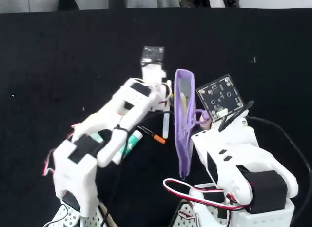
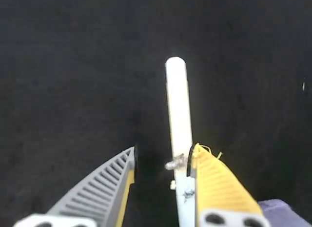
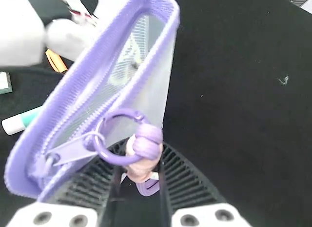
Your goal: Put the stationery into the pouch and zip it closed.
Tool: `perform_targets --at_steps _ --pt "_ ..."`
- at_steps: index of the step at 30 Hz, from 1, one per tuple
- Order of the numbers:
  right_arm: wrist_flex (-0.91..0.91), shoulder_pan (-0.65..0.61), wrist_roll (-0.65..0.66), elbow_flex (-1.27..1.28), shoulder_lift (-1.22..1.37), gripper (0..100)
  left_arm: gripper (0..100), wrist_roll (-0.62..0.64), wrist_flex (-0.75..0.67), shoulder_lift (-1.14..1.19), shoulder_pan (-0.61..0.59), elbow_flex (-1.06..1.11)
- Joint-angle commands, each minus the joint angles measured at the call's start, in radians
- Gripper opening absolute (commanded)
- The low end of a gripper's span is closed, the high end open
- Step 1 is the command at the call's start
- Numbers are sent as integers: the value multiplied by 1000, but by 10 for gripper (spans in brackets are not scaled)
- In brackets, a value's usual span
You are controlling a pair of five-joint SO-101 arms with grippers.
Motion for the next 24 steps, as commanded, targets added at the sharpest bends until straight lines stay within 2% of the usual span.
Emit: perform_targets --at_steps 1,12,17,24 --pt "-3 17 -8 -8 -4 11 191 -51 -11 66 47 -116" --pt "-2 17 -9 -8 -4 11 184 -49 -11 153 30 -166" --pt "2 17 -9 -8 -4 11 87 -55 -12 163 30 -179" --pt "2 17 -9 -8 -4 11 76 -55 -9 160 28 -173"
